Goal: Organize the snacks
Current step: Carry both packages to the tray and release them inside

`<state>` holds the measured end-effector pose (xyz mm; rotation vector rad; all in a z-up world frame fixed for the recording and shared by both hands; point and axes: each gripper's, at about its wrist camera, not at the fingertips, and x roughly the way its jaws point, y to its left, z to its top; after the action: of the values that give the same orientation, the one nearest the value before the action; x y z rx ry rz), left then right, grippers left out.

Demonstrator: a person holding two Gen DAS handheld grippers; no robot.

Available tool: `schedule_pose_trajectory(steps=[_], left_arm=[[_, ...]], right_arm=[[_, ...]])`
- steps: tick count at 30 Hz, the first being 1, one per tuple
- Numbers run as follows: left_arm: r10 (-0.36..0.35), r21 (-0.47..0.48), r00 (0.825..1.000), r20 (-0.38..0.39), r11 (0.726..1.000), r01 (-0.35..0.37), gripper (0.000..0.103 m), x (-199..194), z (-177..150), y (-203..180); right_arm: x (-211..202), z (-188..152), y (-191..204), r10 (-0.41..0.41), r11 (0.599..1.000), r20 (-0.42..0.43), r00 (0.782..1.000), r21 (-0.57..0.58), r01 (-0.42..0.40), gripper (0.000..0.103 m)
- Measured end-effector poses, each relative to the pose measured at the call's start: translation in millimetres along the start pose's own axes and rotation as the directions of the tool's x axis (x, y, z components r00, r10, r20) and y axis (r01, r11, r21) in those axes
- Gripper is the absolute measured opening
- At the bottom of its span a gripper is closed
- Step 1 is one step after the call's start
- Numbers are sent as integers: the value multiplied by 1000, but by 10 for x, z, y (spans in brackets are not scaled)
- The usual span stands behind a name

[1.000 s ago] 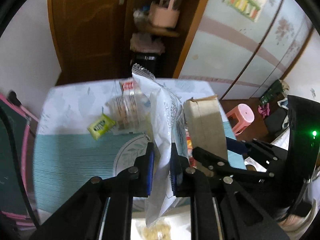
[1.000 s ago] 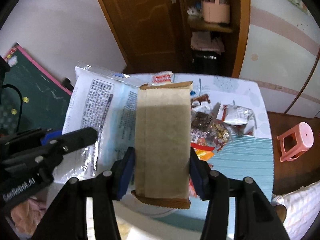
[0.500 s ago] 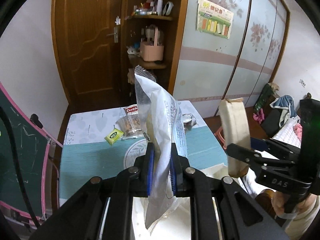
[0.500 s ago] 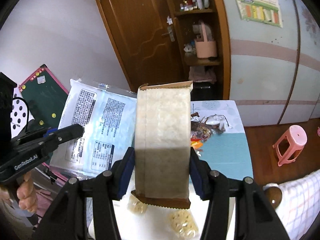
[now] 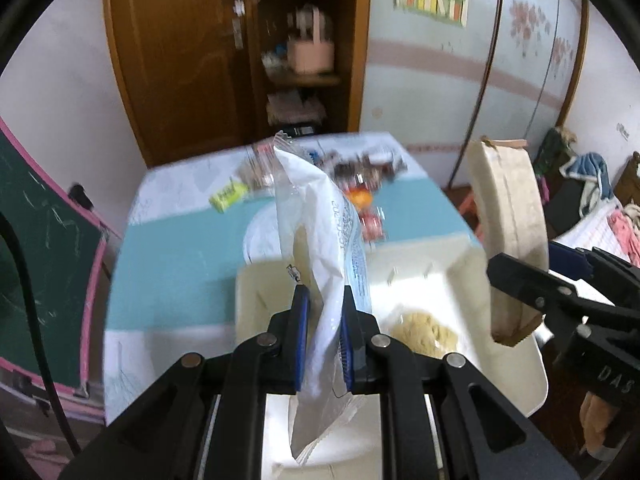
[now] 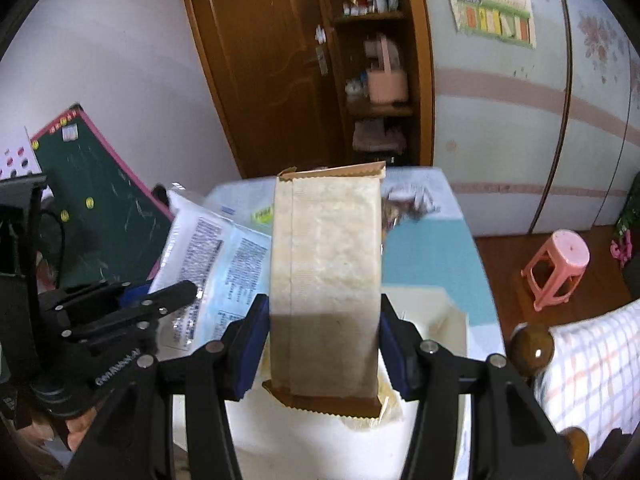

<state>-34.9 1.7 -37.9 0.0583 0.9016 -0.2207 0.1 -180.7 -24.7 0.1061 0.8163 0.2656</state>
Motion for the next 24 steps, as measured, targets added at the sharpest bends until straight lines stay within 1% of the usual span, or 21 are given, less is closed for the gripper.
schedule_pose_trajectory(steps=[4,8,16,19,21,22,23,24], left_arm=[[-16,-8,998,-53,1000,16,12,100,-89,1],[-15,-13,998,-68,1000,14,12,128,-101,15],[-6,-4,996,-93,1000,6,12,165,-89,-39],[7,-2,995,-104,1000,-7,14,178,-94,-59],[7,5,994,-108,1000,-7,20,183,-97,-74],[6,13,995,-101,1000,-5,37,168,-97,-92],[8,20,996,-92,1000,-6,56,150,-96,-107],[52,25,995,-83,998,-50,62,134,-96,-111]], right_arm=[[128,-173,-5,-12,1000,-63,998,1,12,52],[210,-278,2,-1,1000,-112,994,5,2,52],[240,-314,55,-22,1000,-129,991,-6,21,53],[242,-307,68,-24,1000,-127,992,-5,24,53],[256,-312,65,-33,999,-132,991,-4,33,54],[264,-318,64,-37,999,-137,990,-4,37,55],[270,-326,62,-39,999,-141,989,-4,39,57],[273,-332,63,-40,999,-144,989,-4,40,57]])
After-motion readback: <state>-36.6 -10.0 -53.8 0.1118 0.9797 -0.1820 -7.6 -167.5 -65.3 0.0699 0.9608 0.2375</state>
